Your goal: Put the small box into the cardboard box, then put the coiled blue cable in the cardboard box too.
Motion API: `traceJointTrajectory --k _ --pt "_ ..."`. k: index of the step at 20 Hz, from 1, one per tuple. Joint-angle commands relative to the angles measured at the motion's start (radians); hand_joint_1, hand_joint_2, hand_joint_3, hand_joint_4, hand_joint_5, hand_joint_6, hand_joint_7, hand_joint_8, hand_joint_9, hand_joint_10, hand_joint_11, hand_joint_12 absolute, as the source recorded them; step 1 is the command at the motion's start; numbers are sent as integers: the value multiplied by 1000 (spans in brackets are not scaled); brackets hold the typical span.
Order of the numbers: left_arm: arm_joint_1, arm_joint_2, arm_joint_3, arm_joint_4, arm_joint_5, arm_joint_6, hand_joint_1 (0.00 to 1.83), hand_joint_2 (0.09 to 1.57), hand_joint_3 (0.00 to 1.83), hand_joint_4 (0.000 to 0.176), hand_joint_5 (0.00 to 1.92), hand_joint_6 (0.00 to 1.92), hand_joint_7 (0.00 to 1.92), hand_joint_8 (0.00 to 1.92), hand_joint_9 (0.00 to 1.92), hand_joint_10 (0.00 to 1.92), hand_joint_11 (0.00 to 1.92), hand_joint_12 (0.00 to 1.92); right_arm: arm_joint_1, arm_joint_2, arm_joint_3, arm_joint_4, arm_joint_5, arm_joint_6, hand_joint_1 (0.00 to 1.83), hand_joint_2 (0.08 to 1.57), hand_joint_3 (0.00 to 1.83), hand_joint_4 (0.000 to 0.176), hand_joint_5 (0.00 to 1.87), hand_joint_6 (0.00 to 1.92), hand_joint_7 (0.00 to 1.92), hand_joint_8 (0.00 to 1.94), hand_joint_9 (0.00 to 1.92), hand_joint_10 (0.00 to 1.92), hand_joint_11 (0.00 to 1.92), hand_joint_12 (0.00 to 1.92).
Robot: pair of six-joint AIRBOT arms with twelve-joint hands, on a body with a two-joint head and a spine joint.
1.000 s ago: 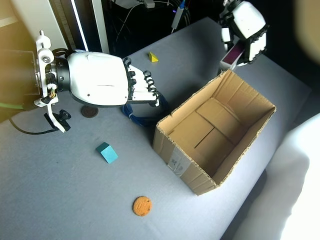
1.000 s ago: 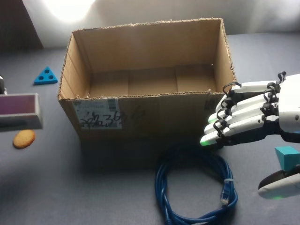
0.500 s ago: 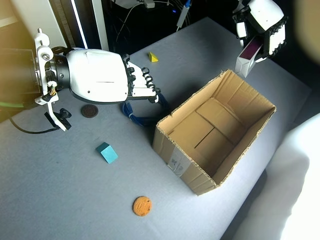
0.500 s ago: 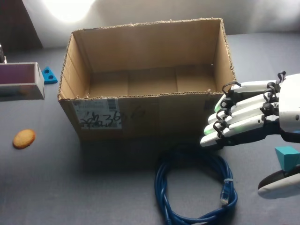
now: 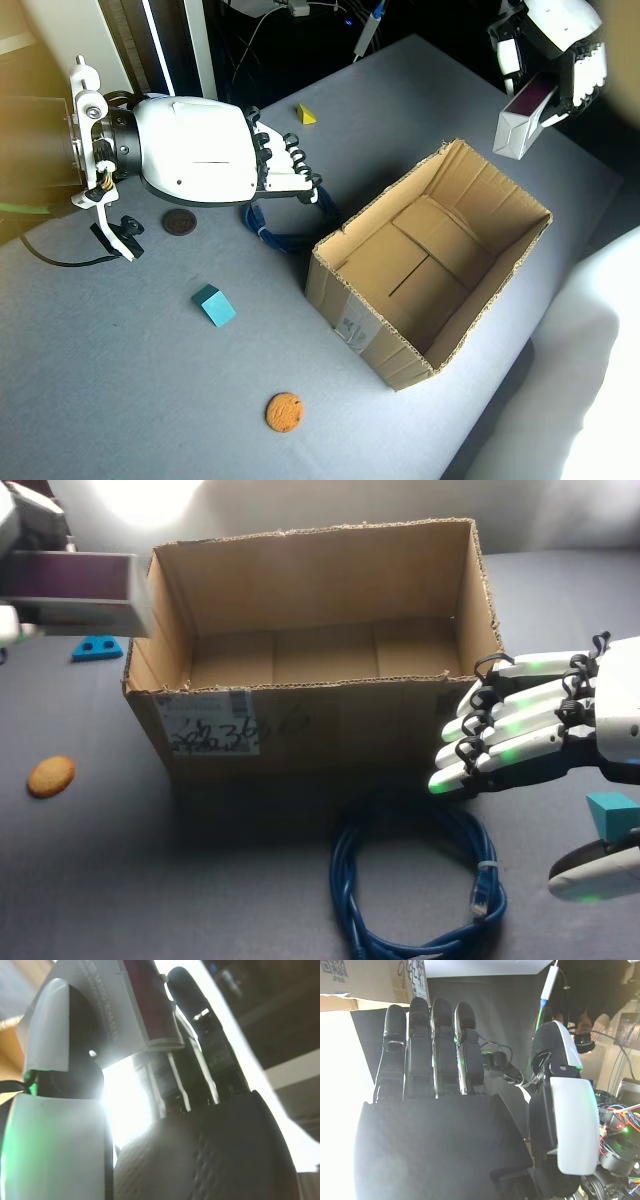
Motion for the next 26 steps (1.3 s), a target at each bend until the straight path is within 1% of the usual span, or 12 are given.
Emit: traceJointTrajectory --k 1,2,5,7,8,12,14,17,21,24,25,26 --pt "-24 11 11 45 -73 17 1367 1146 1 0 841 1128 922 1148 853 1199 592 1101 11 8 -5 52 85 8 352 1188 0 0 438 5 424 5 368 4 0 803" --pt "-55 4 13 45 -49 40 1366 1149 1 0 838 1134 918 1145 844 1225 591 1097 11 8 -5 52 83 8 390 1178 0 0 462 9 450 9 392 10 0 849" --pt "-104 -17 21 56 -21 61 1368 1142 0 0 866 1095 918 1143 856 1204 616 1084 14 8 -5 67 70 0 351 1182 0 0 453 3 442 2 381 3 0 814" --pt "-127 -34 31 69 8 60 1361 1163 3 0 824 1151 872 1204 817 1283 570 1125 14 7 -5 69 69 0 348 1187 1 0 416 0 411 0 364 0 0 797" --pt "-135 -50 36 88 23 46 1365 1153 0 0 850 1118 894 1177 843 1230 593 1120 14 7 -5 69 69 0 360 1184 0 0 420 2 418 2 368 2 0 821" --pt "-145 -101 43 138 66 -1 1369 1140 0 0 855 1104 942 1120 857 1197 599 1103 14 6 -5 81 61 -8 368 1177 0 0 437 2 438 2 383 3 0 833" --pt "-144 -123 42 143 67 -14 1366 1151 0 0 849 1103 908 1157 836 1254 577 1111 15 6 -5 97 51 -17 375 1171 0 0 453 3 452 3 394 5 0 860" --pt "-140 -159 43 147 65 -30 1367 1146 0 0 859 1103 912 1150 846 1228 599 1121 15 6 -5 101 47 -19 376 1179 2 0 439 1 433 2 380 3 0 837" --pt "-140 -173 42 147 58 -33 1360 1169 1 0 817 1129 877 1231 792 1310 558 1162 15 6 -5 101 48 -19 345 1190 3 0 429 3 423 1 358 2 0 789" --pt "-140 -173 42 147 45 -34 1367 1147 0 0 857 1087 929 1141 829 1248 572 1122 14 5 -5 101 49 -19 370 1182 0 0 433 4 417 0 356 2 0 784" --pt "-141 -173 42 147 44 -35 1362 1159 3 0 822 1141 900 1195 814 1258 567 1113 14 5 -5 101 49 -19 331 1190 1 0 428 1 419 1 371 6 0 817" --pt "-141 -173 42 146 43 -35 1366 1150 0 0 863 1099 911 1154 824 1252 584 1119 14 5 -5 101 49 -19 313 1191 1 0 422 0 413 0 368 4 0 821"
